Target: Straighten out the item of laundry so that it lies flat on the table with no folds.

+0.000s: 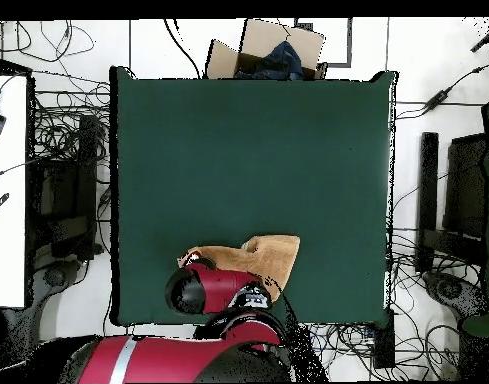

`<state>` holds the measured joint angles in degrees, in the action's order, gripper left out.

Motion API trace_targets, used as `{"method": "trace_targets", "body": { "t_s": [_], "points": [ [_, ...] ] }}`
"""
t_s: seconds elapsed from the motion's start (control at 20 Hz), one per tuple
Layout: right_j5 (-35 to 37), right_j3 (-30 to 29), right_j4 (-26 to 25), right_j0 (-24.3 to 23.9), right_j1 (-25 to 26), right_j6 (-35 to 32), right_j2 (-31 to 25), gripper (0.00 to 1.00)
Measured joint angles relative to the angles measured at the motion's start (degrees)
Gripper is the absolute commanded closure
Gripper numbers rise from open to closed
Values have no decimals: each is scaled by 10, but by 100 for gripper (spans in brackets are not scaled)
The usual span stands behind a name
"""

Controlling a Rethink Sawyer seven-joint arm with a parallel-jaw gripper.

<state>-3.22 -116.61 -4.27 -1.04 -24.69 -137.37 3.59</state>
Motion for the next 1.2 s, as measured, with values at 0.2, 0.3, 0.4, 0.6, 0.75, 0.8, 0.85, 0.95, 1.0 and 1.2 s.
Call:
{"method": "trace_targets", "body": {
  "t_s": [0.2, 0.3, 0.4, 0.6, 0.75, 0.8, 0.85, 0.95, 1.0, 1.2],
  "points": [
    [0, -5, 21, 0, 0, 0, 0, 100],
    [0, -7, 34, 1, 0, 0, 0, 100],
    [0, -10, 48, 3, 0, 0, 0, 100],
    [-1, -15, 71, 5, -1, 0, 0, 100],
    [-2, -21, 90, 5, -2, 0, -1, 100],
    [-5, -25, 100, 5, -3, 0, -2, 100],
    [-9, -28, 106, 7, -4, 0, -2, 100],
    [-14, -32, 113, 10, -4, 0, -2, 100],
    [-19, -35, 118, 13, -4, 0, -2, 100],
    [-43, -48, 131, 27, -5, 0, -3, 100]
  ]
}}
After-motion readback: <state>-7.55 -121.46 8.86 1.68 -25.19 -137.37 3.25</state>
